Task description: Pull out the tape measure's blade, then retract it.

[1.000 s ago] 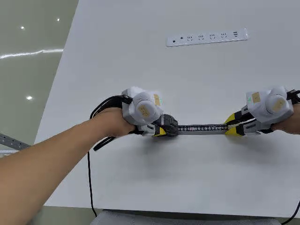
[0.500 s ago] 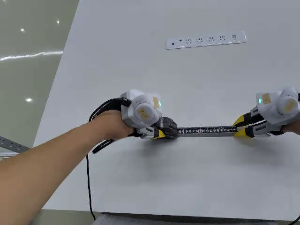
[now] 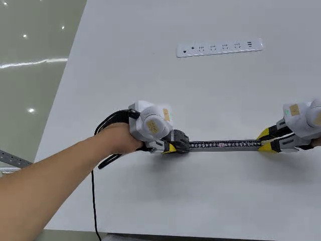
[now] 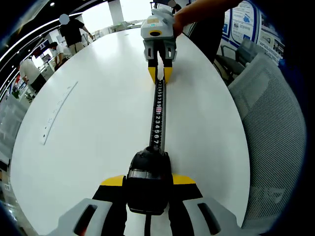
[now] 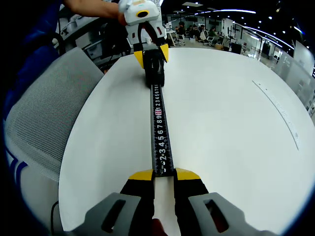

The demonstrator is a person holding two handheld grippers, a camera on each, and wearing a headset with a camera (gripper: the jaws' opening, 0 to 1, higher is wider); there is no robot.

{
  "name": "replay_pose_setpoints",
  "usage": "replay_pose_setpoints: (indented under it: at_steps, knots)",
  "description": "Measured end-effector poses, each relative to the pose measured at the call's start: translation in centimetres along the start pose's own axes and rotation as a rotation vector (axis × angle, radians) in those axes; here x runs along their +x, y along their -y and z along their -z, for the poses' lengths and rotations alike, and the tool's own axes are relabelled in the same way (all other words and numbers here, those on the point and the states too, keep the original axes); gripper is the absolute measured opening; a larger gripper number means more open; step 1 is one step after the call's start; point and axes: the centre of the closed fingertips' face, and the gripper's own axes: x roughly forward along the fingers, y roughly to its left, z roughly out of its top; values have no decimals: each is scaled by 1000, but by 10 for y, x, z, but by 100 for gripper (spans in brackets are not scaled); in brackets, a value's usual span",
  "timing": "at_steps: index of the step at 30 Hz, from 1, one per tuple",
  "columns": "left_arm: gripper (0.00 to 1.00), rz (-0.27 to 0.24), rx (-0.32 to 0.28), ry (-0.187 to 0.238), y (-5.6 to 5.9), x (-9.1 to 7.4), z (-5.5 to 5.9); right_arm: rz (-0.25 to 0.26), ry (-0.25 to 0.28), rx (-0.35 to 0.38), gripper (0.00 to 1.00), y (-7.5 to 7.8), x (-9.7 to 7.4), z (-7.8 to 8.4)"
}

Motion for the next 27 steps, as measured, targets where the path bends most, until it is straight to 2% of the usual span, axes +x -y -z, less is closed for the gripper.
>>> replay_pose_setpoints:
  at_steps: [7, 21, 27]
  knots:
    - [28, 0, -1, -3, 0, 0, 0, 3, -3, 8, 10, -2, -7, 7]
    - [28, -3, -1, -5, 0, 0, 0, 11, -22, 39, 10, 3, -22, 24]
    - [29, -5, 2, -6, 0, 0, 0, 15, -31, 35, 10, 2, -23, 25]
